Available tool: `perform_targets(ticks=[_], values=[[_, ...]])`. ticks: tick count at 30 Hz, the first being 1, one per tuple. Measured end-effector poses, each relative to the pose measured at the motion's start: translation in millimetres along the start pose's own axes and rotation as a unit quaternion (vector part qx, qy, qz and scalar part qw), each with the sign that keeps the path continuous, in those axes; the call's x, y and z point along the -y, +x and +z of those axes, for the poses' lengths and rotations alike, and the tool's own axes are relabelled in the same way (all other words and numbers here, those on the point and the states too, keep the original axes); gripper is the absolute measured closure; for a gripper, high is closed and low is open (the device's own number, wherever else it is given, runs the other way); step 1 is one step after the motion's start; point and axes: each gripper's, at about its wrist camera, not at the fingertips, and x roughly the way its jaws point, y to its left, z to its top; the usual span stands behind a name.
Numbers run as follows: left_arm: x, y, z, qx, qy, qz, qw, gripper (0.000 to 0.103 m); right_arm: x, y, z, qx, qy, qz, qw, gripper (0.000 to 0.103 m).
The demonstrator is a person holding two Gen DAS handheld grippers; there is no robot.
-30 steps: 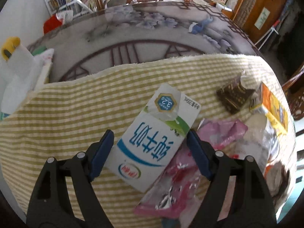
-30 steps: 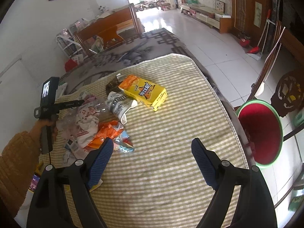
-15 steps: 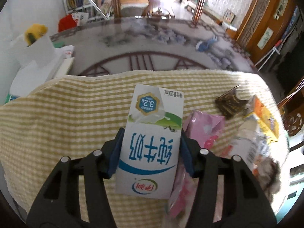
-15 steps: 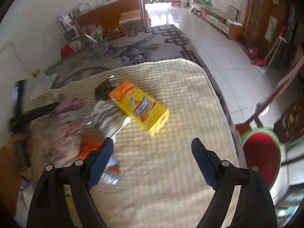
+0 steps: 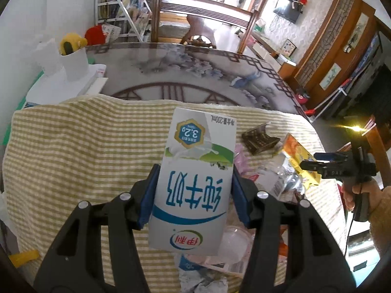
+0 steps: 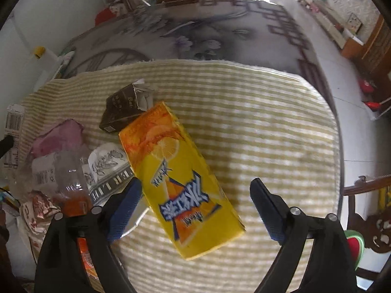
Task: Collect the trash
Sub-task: 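Grasp the yellow iced-tea carton with the right tool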
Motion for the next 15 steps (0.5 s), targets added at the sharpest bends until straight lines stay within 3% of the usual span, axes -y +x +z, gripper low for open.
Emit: perform_targets(ticks=[5, 9, 15], values=[[-12, 8, 1, -0.012, -0.011, 0.022, 0.9996, 0.050, -17, 12, 0, -0.015, -0.036, -0.023, 0.999, 0.017], [-22, 25, -4, -0.031, -0.018, 0.036, 0.9987, 0.050, -15, 11, -1, -0.005, -0.004, -0.006, 1.000, 0.037], [-40, 54, -12, -0.068, -0.034, 0.058, 0.9954, 0.050, -16, 9, -4, -0.007, 0.007, -0.007, 1.000, 0.036]])
